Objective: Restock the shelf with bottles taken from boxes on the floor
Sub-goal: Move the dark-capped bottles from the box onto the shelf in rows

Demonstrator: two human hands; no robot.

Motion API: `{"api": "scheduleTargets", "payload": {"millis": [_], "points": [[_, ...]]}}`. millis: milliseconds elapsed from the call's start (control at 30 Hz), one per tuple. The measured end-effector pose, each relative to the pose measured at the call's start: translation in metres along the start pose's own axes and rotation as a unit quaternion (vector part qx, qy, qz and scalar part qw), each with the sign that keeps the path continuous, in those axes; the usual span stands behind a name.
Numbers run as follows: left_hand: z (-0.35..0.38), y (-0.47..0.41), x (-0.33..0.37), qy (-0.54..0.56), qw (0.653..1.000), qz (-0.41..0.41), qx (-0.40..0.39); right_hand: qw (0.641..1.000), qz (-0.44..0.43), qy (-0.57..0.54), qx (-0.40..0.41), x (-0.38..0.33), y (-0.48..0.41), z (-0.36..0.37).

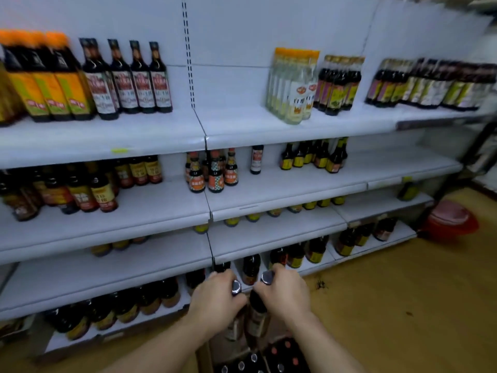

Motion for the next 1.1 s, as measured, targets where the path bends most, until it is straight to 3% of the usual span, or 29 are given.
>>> {"api": "scheduleTargets", "payload": {"millis": [300,600,1100], "points": [[-0.069,-0.018,0.008,0.033,0.998,-0.008,0.053,0.999,-0.037,-0.003,0.011,-0.049,-0.017,-0.047],[-0.116,-0.034,0.010,0.063,0.996,-0.045,0.031,0.999,-0.024,-0.030,-0.007,-0.078,-0.032,-0.077],[-0.197,-0.047,0.002,0.088,0.988,-0.065,0.110,0.999,-0.038,-0.005,-0.023,-0.135,-0.065,-0.100]]}}
Point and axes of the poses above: each hand's wrist, its own y-axis away from the middle knuckle, its own z-axis out of the palm, x = y × z, the point moved 10 cm from there along -y, towards the middle knuckle, and after that the axes turned 13 degrees about -y, right-handed, at the moved point
